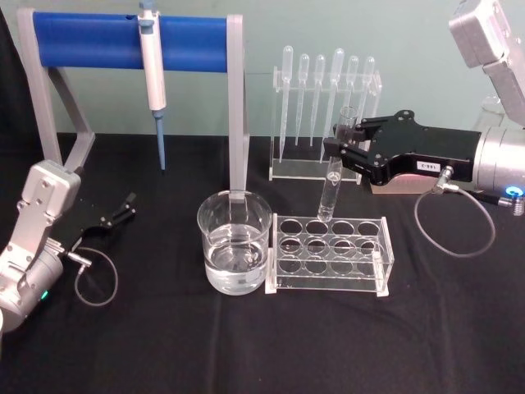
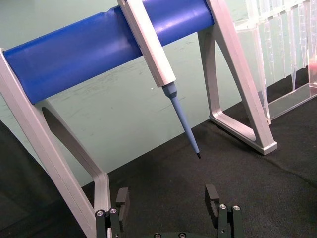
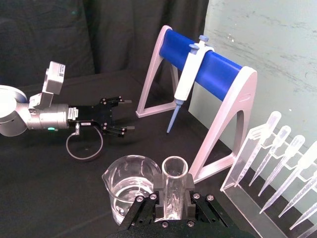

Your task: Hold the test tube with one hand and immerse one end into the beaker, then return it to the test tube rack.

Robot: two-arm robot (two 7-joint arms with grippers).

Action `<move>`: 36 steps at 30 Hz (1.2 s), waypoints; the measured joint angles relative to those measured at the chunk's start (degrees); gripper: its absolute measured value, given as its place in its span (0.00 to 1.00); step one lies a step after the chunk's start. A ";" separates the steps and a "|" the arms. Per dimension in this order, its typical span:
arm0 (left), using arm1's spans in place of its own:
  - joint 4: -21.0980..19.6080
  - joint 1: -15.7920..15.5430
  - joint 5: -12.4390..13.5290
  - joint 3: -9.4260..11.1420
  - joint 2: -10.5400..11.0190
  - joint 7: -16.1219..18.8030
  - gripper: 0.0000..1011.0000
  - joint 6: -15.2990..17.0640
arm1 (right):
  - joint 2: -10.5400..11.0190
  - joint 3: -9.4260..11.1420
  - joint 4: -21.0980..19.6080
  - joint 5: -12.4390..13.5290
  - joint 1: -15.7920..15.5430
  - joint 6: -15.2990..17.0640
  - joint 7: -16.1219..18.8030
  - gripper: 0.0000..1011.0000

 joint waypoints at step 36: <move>0.00 0.00 0.00 0.00 0.00 0.00 0.99 0.00 | 0.00 0.00 0.00 0.00 0.00 0.00 0.00 0.22</move>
